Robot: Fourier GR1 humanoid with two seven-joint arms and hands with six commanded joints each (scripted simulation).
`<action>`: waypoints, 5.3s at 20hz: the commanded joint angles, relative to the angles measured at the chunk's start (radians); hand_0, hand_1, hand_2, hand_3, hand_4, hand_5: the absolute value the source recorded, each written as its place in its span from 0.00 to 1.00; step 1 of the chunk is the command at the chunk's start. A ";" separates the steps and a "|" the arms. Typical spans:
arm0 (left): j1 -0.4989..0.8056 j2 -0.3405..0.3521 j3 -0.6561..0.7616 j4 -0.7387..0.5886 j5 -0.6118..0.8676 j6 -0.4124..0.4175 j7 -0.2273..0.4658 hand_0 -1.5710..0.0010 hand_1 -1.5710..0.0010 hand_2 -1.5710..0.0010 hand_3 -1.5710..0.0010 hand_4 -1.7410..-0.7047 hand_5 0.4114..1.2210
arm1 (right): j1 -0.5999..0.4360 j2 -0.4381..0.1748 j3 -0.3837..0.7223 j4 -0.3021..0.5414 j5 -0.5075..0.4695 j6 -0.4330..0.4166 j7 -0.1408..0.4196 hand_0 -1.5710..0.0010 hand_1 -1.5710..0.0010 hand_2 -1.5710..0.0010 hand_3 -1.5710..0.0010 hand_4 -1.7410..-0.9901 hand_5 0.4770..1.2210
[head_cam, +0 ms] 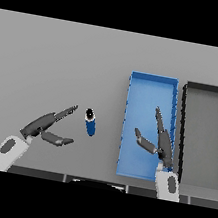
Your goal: Pick up the blue pipe and place it into the blue bin.
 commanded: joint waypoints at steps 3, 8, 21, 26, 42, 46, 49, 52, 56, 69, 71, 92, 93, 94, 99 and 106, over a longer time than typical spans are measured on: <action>-0.013 -0.049 -0.030 0.029 -0.040 0.020 0.007 1.00 1.00 1.00 1.00 0.53 0.06 | 0.000 0.003 -0.004 -0.012 -0.002 -0.006 0.015 1.00 1.00 1.00 1.00 0.68 0.19; -0.085 -0.174 -0.066 0.141 -0.060 0.031 0.051 1.00 1.00 1.00 1.00 0.53 0.07 | 0.008 0.003 -0.004 -0.014 -0.001 -0.007 0.012 1.00 1.00 1.00 1.00 0.69 0.19; -0.196 -0.358 -0.081 0.327 -0.075 0.038 -0.025 0.98 0.91 0.86 0.93 0.43 0.25 | 0.010 -0.008 -0.021 -0.020 -0.016 -0.002 0.024 1.00 1.00 1.00 1.00 0.73 0.17; -0.193 -0.394 -0.086 0.339 -0.063 0.039 -0.054 0.43 0.36 0.34 0.36 0.21 0.71 | 0.003 -0.013 -0.028 -0.021 -0.030 0.006 0.028 1.00 1.00 1.00 1.00 0.73 0.17; -0.221 -0.409 -0.122 0.104 -0.036 0.103 -0.018 0.01 0.01 0.01 0.06 0.01 0.99 | 0.008 -0.015 -0.024 -0.014 -0.005 -0.007 0.015 1.00 1.00 1.00 1.00 0.79 0.16; -0.229 -0.407 -0.135 0.071 -0.040 0.107 0.038 0.01 0.00 0.00 0.05 0.00 1.00 | 0.022 -0.033 -0.037 -0.028 -0.014 -0.003 -0.019 1.00 1.00 1.00 1.00 0.81 0.17; -0.224 -0.408 -0.143 0.071 -0.052 0.109 0.053 0.00 0.00 0.00 0.05 0.00 1.00 | 0.029 -0.026 -0.035 -0.026 -0.015 -0.004 -0.009 1.00 1.00 1.00 1.00 0.80 0.17; -0.232 -0.401 -0.136 0.073 -0.047 0.102 0.059 0.00 0.00 0.00 0.05 0.00 1.00 | 0.018 -0.011 -0.030 -0.007 -0.012 -0.011 0.015 1.00 1.00 1.00 1.00 0.75 0.17; -0.228 -0.408 -0.147 0.081 -0.067 0.108 0.067 0.00 0.00 0.00 0.05 0.00 1.00 | 0.019 -0.029 -0.052 -0.077 -0.179 0.106 -0.055 1.00 1.00 1.00 1.00 0.73 0.18; -0.247 -0.415 -0.140 0.087 -0.068 0.093 0.069 0.00 0.00 0.00 0.06 0.00 1.00 | -0.318 -0.211 0.102 -0.255 -0.484 0.430 0.318 1.00 1.00 1.00 1.00 0.58 0.06; -0.236 -0.403 -0.139 0.080 -0.066 0.083 0.048 0.00 0.00 0.00 0.05 0.00 1.00 | -0.365 -0.188 0.136 -0.228 -0.477 0.450 0.342 1.00 1.00 1.00 1.00 0.62 0.07; -0.225 -0.425 -0.121 0.079 -0.110 0.048 0.116 0.17 0.18 0.24 0.21 0.07 1.00 | -0.634 -0.016 0.256 0.009 -0.593 0.545 0.386 0.14 0.15 0.14 0.20 0.36 0.58; -0.225 -0.434 -0.110 0.085 -0.095 0.032 0.103 0.13 0.14 0.20 0.16 0.05 1.00 | -0.628 -0.018 0.258 0.009 -0.576 0.539 0.337 0.11 0.12 0.11 0.16 0.39 0.66; -0.221 -0.442 -0.104 0.086 -0.092 0.026 0.086 0.11 0.12 0.17 0.13 0.04 1.00 | -0.641 -0.024 0.272 0.009 -0.525 0.538 0.295 0.09 0.09 0.09 0.13 0.40 0.73; -0.210 -0.435 -0.087 0.067 -0.077 0.006 0.112 0.03 0.04 0.12 0.04 0.01 1.00 | -0.645 -0.047 0.296 -0.002 -0.529 0.506 0.278 0.03 0.03 0.03 0.04 0.35 0.91; -0.246 -0.367 -0.108 0.077 -0.236 -0.060 0.014 0.76 0.77 0.80 0.78 0.63 0.87 | -0.649 -0.054 0.287 -0.022 -0.582 0.487 0.330 0.01 0.01 0.01 0.01 0.33 0.98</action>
